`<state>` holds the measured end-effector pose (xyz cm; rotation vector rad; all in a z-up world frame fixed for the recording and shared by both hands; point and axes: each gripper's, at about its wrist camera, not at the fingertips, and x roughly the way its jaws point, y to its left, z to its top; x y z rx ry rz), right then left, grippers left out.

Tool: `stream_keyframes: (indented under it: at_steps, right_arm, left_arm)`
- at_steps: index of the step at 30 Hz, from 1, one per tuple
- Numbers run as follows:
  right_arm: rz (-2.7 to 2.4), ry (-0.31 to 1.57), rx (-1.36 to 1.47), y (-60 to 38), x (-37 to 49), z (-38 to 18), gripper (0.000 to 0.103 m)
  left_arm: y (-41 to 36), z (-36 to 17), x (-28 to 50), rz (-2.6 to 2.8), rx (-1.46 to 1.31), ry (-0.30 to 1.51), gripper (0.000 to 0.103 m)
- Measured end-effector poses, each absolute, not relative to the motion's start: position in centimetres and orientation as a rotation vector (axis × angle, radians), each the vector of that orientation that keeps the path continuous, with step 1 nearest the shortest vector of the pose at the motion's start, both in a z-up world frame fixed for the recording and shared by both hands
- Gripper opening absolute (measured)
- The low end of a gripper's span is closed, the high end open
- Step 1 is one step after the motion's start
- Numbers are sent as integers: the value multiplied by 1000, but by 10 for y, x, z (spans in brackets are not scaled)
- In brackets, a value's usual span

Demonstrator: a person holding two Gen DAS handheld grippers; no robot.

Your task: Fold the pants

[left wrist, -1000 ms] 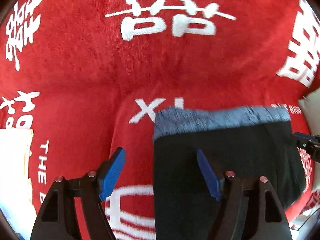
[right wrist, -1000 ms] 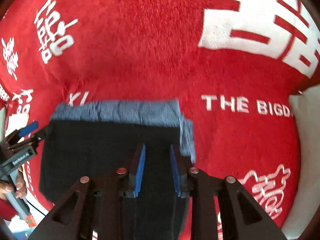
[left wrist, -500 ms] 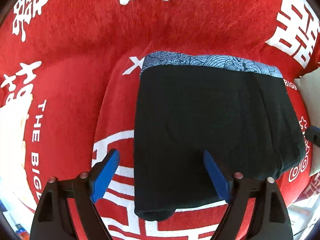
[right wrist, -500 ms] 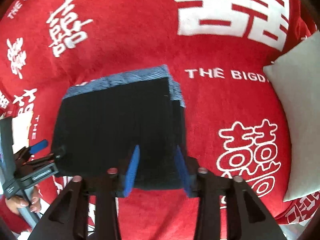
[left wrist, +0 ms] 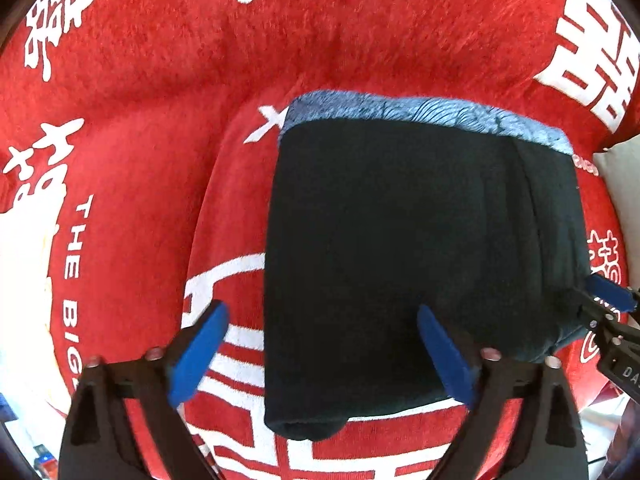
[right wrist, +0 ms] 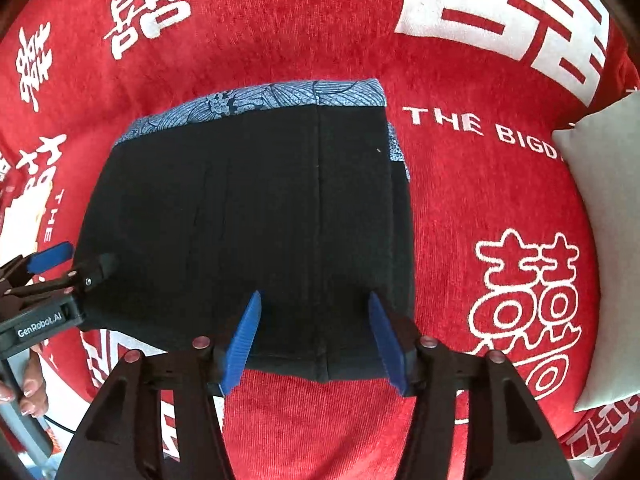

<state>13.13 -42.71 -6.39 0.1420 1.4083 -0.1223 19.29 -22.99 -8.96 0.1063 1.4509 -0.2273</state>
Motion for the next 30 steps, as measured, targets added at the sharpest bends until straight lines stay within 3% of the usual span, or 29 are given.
stream_keyframes:
  at_steps: [23, 30]
  right_arm:
    - [-183, 1396, 145, -421, 121, -62, 71]
    - [-185, 1386, 133, -419, 111, -49, 71]
  left_arm:
    - [-223, -96, 195, -244, 103, 1493, 97]
    - [-221, -99, 196, -233, 85, 1505, 102]
